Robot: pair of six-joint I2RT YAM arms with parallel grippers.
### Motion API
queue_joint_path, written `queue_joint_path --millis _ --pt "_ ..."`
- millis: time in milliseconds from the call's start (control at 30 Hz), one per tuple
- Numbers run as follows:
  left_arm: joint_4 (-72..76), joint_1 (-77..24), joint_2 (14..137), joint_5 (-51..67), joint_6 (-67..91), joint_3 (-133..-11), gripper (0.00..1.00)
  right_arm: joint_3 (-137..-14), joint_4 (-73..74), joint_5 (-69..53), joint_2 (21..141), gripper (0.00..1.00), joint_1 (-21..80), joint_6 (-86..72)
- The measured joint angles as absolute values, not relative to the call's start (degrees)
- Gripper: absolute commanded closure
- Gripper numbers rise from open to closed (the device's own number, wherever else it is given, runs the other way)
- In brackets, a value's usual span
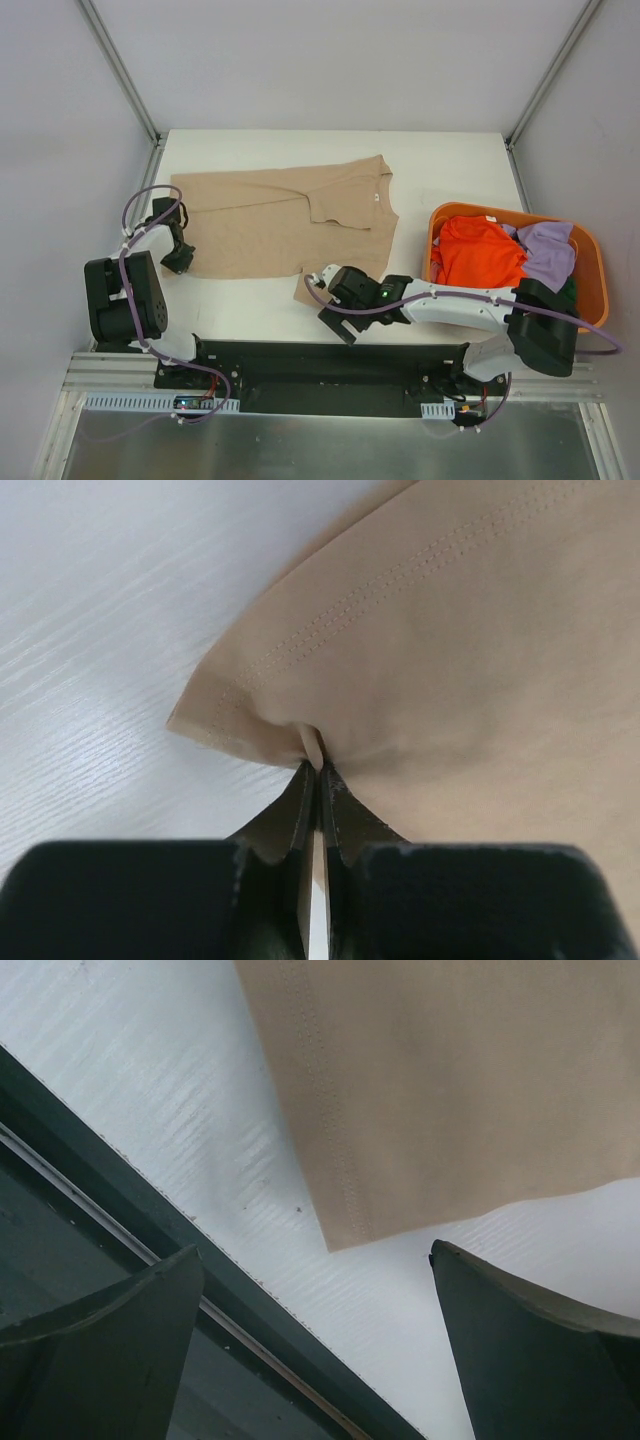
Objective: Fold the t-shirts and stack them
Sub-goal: Grap the side of the flattened tshirt closest away from the robot with both arms
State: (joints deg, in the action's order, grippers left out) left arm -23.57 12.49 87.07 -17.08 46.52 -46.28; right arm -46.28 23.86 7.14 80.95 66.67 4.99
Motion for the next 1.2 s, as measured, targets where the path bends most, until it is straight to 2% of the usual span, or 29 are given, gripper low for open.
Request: queue_joint_path --millis 267,400,500,567,633,900,1100,1200 --pt "-22.9 12.9 87.2 -15.7 45.1 -46.5 1.0 -48.4 24.0 5.7 83.9 0.15 68.0 7.2" --pt "-21.6 12.9 86.0 -15.5 45.0 -45.0 1.0 -50.4 23.8 5.4 87.7 0.24 68.3 9.2" --pt "-21.3 12.9 85.8 -15.5 44.9 -44.8 1.0 -50.8 23.8 5.3 90.3 0.34 68.0 10.0" --pt "-21.3 12.9 85.8 -15.5 44.9 -44.8 1.0 -50.8 23.9 4.9 91.1 0.47 67.3 10.1" --pt "-21.2 12.9 85.7 -15.5 44.9 -44.8 1.0 -50.8 23.8 4.8 91.1 0.55 66.4 10.2" --pt "-20.8 12.9 85.1 -15.5 44.9 -44.2 1.0 -50.5 23.5 4.4 91.1 0.67 64.5 10.1" --pt "-20.8 12.9 84.3 -15.5 44.1 -43.6 1.0 -50.3 22.9 5.3 91.2 0.85 64.2 9.5" --pt "-20.8 12.9 84.0 -15.5 43.9 -43.5 1.0 -49.5 21.8 6.0 90.5 0.91 64.4 8.8"
